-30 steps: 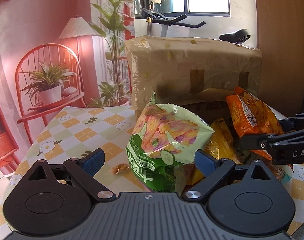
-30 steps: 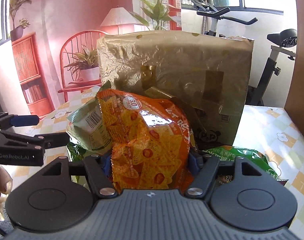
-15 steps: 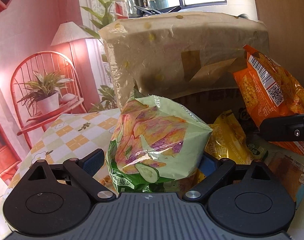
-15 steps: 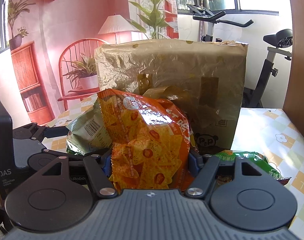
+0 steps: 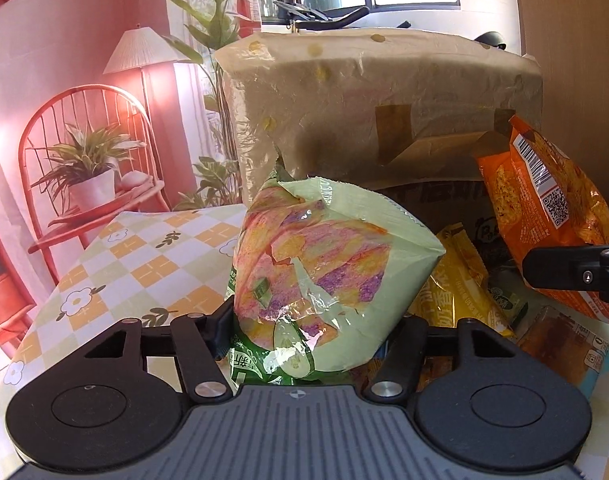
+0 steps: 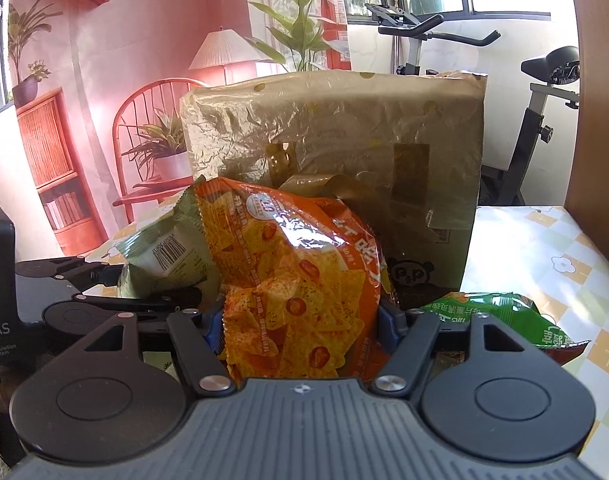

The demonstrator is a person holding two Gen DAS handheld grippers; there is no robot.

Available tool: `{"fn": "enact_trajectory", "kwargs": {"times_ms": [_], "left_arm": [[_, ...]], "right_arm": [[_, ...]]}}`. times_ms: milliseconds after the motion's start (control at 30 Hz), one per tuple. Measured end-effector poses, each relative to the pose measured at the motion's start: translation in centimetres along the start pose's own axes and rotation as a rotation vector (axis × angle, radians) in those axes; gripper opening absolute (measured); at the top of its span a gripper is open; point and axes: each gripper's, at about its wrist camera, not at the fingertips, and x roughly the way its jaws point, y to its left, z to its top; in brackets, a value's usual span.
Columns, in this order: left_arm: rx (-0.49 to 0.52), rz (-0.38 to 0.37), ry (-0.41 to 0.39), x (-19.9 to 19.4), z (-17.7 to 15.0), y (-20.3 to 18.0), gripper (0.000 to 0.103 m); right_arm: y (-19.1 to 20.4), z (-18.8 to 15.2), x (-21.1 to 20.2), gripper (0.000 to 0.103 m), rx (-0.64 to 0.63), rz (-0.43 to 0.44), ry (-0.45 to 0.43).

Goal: Organize snacks
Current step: 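Grasp the green-and-pink chip bag with the left tool while the right tool holds the orange bag, then carry both bags over the lined box and open both tools to drop them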

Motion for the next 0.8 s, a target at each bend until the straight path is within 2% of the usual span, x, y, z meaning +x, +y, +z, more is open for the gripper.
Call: {"fn": "enact_trajectory", "kwargs": {"times_ms": [433, 800], "left_arm": [[-0.056, 0.019, -0.101, -5.7, 2.1, 1.2, 0.064], [-0.07, 0.0, -0.207, -9.5, 5.3, 1.0, 0.064]], "right_arm": [[0.8, 0.2, -1.7, 0.07, -0.016, 0.0, -0.043], [0.4, 2.3, -4.8, 0.07, 0.002, 0.005, -0.131]]}}
